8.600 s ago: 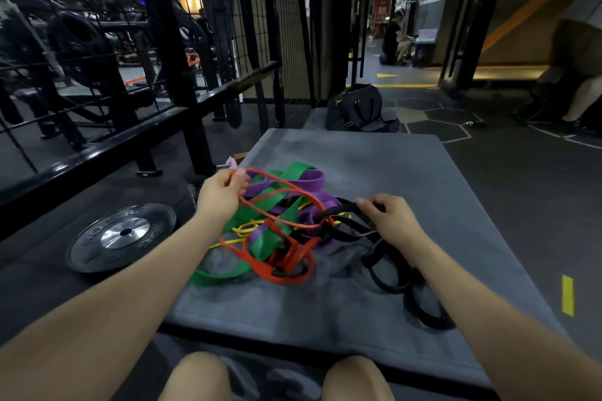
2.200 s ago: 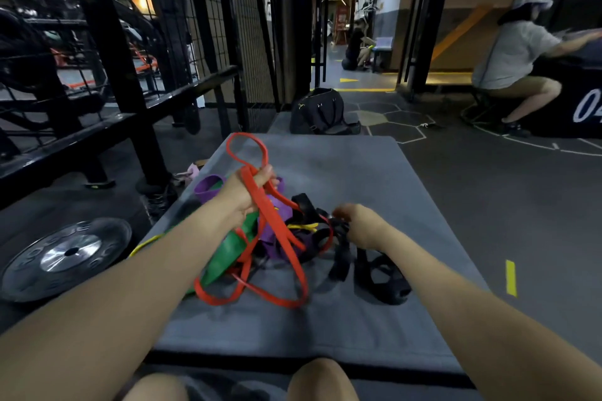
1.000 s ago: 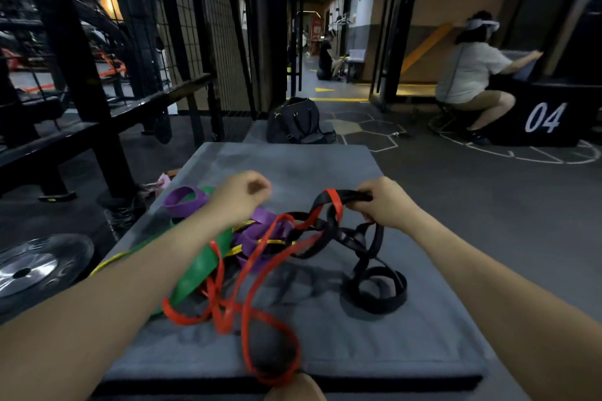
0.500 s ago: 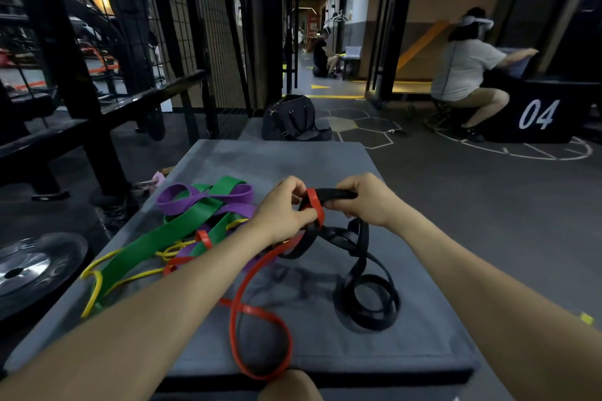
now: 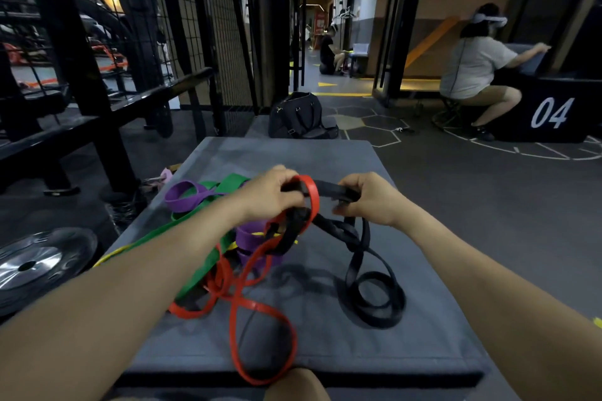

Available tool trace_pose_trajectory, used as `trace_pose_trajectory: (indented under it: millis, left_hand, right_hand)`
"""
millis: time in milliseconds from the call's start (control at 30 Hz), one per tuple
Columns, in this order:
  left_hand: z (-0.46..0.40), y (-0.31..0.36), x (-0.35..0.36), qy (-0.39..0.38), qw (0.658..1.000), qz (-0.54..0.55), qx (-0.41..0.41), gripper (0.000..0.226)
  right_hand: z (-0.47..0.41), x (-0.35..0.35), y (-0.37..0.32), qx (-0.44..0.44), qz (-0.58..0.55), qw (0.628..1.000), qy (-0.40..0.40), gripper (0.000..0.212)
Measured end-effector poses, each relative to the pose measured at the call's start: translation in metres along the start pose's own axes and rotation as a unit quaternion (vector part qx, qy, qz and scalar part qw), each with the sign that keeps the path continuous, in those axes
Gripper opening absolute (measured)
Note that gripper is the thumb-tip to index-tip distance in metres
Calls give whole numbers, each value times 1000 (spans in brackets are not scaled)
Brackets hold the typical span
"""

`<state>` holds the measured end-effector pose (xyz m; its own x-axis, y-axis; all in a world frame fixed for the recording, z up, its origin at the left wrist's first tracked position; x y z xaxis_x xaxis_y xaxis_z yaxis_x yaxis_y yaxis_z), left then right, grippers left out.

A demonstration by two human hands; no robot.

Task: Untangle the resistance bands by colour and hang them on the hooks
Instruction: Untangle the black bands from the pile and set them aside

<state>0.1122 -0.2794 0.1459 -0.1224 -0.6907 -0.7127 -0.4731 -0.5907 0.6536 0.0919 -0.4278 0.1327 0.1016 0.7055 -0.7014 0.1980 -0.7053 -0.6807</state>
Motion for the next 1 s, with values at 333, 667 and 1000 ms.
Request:
trace_pose_trajectory:
  millis: [333, 667, 1000]
  left_hand:
    - [7, -34, -45, 114, 977, 177, -35, 10]
    - [30, -51, 24, -153, 969, 165, -104, 39]
    - [-36, -17, 56, 19, 997, 65, -42, 26]
  right_hand:
    - [-3, 38, 42, 55, 42, 997, -26, 27]
    - [-2, -9, 26, 64, -67, 991, 92, 17]
    - [21, -17, 45, 80, -107, 986, 99, 27]
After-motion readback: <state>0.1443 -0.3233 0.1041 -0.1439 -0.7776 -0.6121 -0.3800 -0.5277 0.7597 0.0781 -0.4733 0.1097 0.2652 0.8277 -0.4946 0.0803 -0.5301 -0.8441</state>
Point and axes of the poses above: each hand's wrist, its own z-axis away from the middle knuckle, its own x-axis out of the palm, y = z × x, the point moved 9 cm from there along -z, towards the middle knuckle, and after that the axes turned 7 degrees about y, right-handed, at the moved point
